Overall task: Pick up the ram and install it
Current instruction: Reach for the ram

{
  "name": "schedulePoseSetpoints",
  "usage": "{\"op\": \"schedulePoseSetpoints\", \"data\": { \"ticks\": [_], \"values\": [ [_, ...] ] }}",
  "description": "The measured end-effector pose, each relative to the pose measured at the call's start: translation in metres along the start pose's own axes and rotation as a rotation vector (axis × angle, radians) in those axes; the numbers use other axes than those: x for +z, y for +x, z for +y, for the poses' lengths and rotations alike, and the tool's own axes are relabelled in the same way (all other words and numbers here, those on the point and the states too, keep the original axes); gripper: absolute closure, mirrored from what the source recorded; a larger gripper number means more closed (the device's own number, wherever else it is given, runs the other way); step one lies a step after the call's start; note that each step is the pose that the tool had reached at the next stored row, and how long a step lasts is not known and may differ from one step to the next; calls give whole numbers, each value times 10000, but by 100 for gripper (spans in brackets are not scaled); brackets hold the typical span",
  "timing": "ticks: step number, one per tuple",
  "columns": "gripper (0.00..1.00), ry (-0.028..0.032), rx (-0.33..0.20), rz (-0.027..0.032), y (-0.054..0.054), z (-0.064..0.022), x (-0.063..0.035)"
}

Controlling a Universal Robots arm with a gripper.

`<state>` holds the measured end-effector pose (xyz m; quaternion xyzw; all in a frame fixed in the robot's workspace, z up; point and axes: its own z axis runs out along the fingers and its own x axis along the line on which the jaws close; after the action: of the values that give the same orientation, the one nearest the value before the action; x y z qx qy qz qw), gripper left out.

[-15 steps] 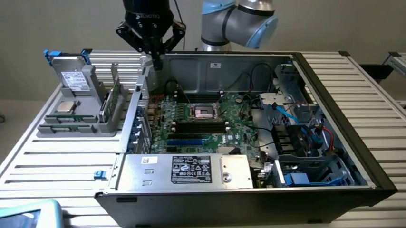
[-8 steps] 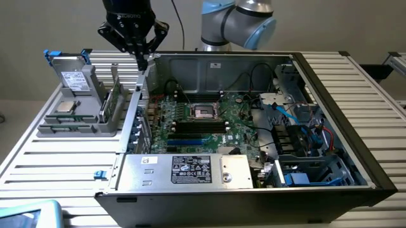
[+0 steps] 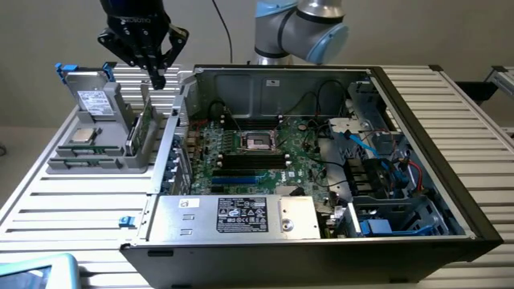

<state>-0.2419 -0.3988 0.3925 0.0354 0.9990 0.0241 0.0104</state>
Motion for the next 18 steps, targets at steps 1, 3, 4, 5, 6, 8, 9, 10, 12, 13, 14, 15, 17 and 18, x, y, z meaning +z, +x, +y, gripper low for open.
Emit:
{"op": "schedulePoseSetpoints", "data": {
  "ticks": [1,3,4,5,6,8,9,10,12,13,14,15,17,18],
  "values": [
    [89,1,1,1,44,-3,-1],
    [89,1,-1,0,137,-10,-3],
    [89,0,0,0,182,-13,-3],
    [89,1,1,0,227,-16,-4],
    [89,1,1,0,271,-19,-4],
    [89,1,-1,0,364,-26,-5],
    [89,1,-1,0,409,-29,-5],
    [89,0,0,1,454,-32,-5],
    [89,1,1,4,544,-39,-5],
    [89,1,0,4,588,-42,-5],
    [89,1,0,4,636,-45,-3],
    [89,1,0,4,681,-49,-3],
    [89,1,1,4,771,-55,1],
    [89,1,0,4,816,-58,3]
  ]
}}
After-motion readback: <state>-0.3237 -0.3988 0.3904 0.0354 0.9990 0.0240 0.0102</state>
